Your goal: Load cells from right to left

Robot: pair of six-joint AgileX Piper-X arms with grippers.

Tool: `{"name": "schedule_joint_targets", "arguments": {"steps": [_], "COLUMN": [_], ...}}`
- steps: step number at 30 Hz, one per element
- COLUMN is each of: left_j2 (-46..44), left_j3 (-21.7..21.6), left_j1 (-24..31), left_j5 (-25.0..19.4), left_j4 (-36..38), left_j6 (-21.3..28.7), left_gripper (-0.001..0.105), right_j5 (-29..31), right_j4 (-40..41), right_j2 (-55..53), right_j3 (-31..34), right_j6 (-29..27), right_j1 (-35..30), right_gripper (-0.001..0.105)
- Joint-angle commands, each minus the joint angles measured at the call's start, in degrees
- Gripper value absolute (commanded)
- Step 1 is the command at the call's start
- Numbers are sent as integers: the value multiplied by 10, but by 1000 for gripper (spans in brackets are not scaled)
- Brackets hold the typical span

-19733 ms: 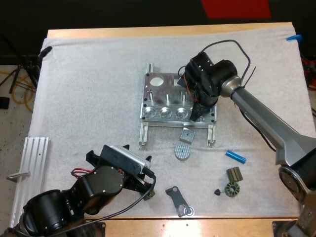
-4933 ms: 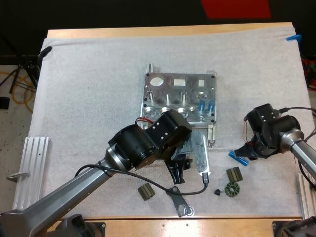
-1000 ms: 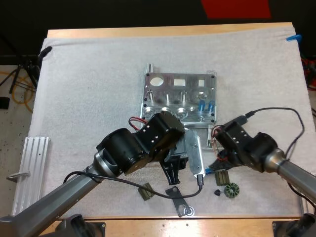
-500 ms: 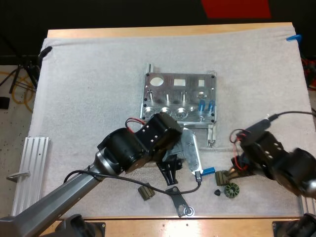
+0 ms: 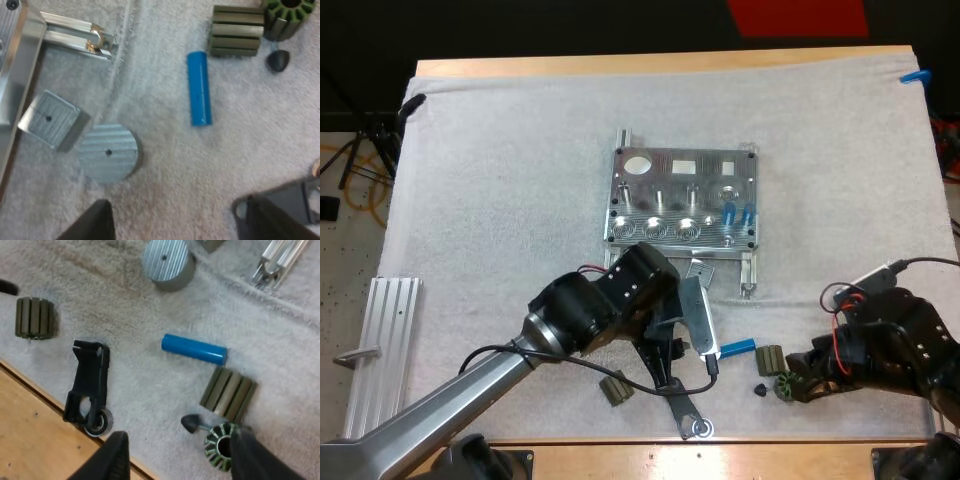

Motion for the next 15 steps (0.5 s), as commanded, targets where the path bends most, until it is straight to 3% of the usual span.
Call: {"name": "schedule_joint_targets", "arguments": {"steps": [1, 15], "left_j2": [-5, 5], "left_j3": [6, 77], "left_j1": [1, 1], "left_j5": [4, 4], "left_j4": [-22, -137], "left_j6": [-6, 12], "left_gripper": [56, 56], "right_j5": [-10, -10], "right_j4": [5, 3], "right_j2": [-5, -3], "right_j3": [-5, -6], "right_j6": [1, 6], "right_j1": [1, 1], "right_gripper": [45, 45]}}
